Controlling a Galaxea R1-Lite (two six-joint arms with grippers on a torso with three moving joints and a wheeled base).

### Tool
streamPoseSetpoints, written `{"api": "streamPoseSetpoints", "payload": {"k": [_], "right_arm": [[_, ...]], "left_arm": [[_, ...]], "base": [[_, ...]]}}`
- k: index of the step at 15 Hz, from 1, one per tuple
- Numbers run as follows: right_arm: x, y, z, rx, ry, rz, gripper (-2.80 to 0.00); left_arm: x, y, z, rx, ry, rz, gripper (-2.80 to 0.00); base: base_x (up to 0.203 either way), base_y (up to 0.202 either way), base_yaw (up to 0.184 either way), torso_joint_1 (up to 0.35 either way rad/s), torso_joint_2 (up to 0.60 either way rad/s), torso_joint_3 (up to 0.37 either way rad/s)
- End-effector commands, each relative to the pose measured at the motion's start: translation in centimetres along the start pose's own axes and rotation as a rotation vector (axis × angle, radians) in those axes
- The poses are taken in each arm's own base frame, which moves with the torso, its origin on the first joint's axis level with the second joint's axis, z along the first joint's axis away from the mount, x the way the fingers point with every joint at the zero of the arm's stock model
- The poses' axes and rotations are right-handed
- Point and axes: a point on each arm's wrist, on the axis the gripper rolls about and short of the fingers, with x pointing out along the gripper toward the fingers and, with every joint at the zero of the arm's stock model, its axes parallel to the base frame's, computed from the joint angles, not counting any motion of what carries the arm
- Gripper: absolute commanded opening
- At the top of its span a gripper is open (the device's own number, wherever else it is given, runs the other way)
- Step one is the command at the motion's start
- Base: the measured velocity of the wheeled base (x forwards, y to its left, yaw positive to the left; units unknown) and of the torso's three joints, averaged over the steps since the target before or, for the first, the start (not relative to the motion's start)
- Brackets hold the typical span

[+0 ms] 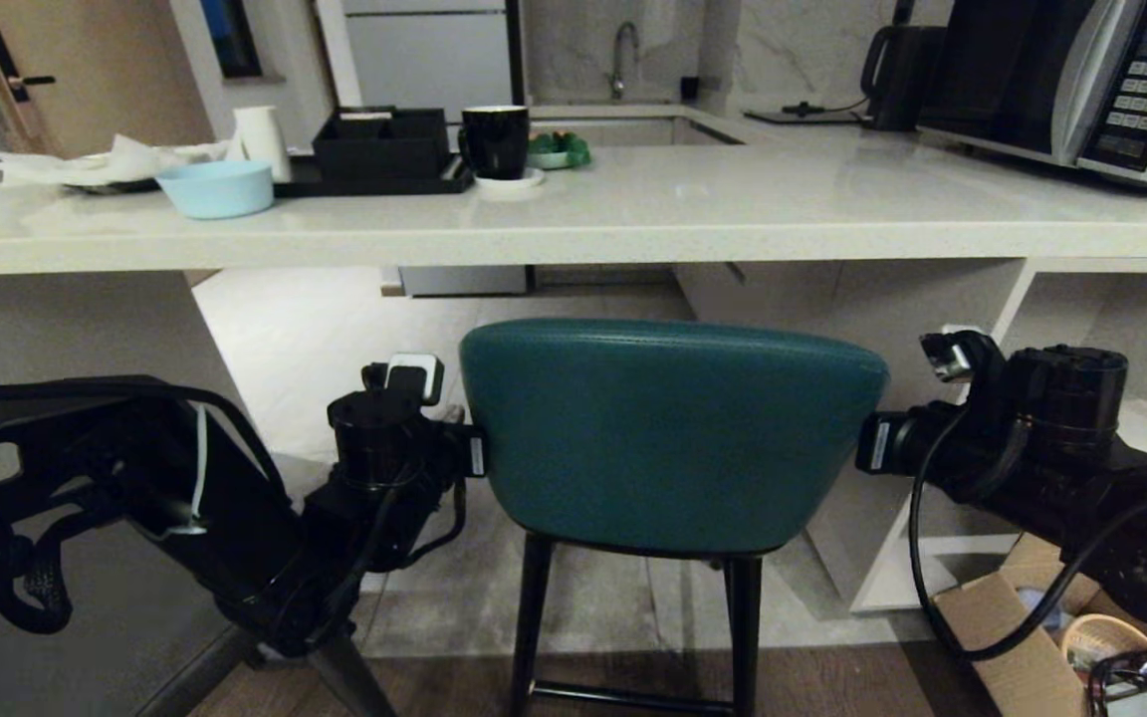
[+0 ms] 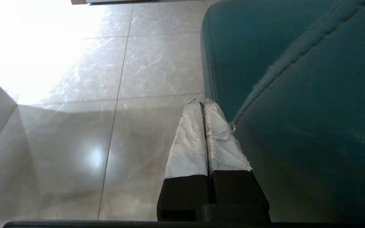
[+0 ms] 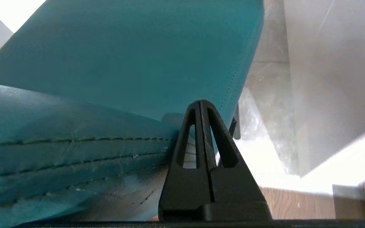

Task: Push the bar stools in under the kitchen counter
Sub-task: Push the blue chair back under the dining table

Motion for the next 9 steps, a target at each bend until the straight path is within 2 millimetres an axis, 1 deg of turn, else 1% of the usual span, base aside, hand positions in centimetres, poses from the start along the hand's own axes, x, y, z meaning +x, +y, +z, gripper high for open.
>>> {"api": "streamPoseSetpoints", "payload": {"k": [1, 5, 9], "right_arm": [[0.7, -0.1, 0.3, -0.001, -0.017, -0.039, -2.8], [1.7, -0.5, -0.1, 0.0, -0.012, -0.134, -2.8], [1.9, -0.5, 0.2, 0.003, -0.029, -0.157, -2.8]], "left_arm": [[-0.1, 0.0, 0.3, -0.007, -0.015, 0.002, -2.8], [0.0, 0.0, 0.3, -0.008, -0.017, 0.004, -2.8], [-0.1, -0.3, 0.5, -0.015, -0.031, -0.002, -2.8]], "base": [[0.188, 0.0, -0.001, 0.002, 0.0, -0.006], [0.192, 0.0, 0.001, 0.003, 0.0, 0.004], [0.19, 0.0, 0.001, 0.0, 0.0, 0.003]]}}
